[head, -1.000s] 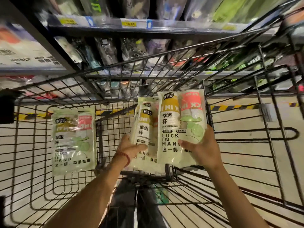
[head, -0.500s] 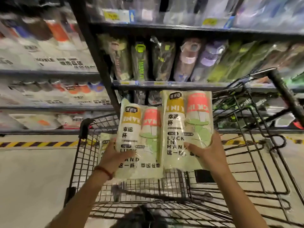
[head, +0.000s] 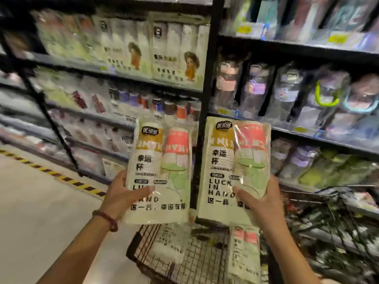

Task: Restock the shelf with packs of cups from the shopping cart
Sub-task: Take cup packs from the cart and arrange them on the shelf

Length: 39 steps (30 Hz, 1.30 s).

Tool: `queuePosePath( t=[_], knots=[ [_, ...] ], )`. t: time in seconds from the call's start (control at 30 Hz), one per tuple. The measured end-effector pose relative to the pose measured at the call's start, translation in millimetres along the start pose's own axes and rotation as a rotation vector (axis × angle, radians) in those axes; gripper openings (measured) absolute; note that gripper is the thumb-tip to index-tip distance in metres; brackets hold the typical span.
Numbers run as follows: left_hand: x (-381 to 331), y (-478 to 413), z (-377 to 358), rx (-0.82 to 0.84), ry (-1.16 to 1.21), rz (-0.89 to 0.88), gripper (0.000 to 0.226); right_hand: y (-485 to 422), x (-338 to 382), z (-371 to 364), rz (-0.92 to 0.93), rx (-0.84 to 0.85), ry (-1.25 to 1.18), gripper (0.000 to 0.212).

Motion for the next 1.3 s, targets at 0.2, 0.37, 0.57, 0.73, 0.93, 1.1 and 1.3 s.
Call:
queuePosePath(
  t=[0.2, 0.37, 0.57, 0.73, 0.93, 1.1, 1.3],
  knots=[
    [-51.0, 30.4, 121.1, -0.237, 0.027, -0.124, 0.075, 18.9, 63.7, -92.7, 0.110, 0.155, -0.054, 0.080],
    [-69.1, 36.8, 219.9, -0.371, 0.023, -0.213, 0.062, 32.6, 104.9, -184.0, 0.158, 0.238, -0.064, 0.079],
    [-59.8, 8.3, 352.0, -0.456, 0.040, -0.265, 0.059, 40.2, 140.8, -324.8, 0.181, 0.312, -0.040, 0.085],
    [-51.6, -41.4, 468.9, -0.478, 0.056, -0.266, 0.061, 47.5, 177.2, -459.8, 0.156, 0.318, -0.064, 0.079],
    [-50.8, -119.6, 568.1, -0.446, 0.055, -0.265, 0.060, 35.5, 210.3, -573.7, 0.136, 0.274, -0.097, 0.069],
    [-40.0, -206.4, 613.8, -0.420, 0.073, -0.269, 0.063, -12.1, 220.5, -640.9, 0.131, 0.231, -0.078, 0.072],
    [-33.1, -334.9, 641.5, -0.392, 0.057, -0.278, 0.058, -109.0, 233.7, -727.6, 0.118, 0.190, -0.107, 0.072]
  ],
)
Point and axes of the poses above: each hand's wrist, its own y-axis away from the middle knuckle, its own z-axis out of the back of the hand, x = y × z, the point moved 8 cm from there along -y, towards the middle knuckle, and after that the axes turned 5 degrees about -z, right-handed, at the moved point
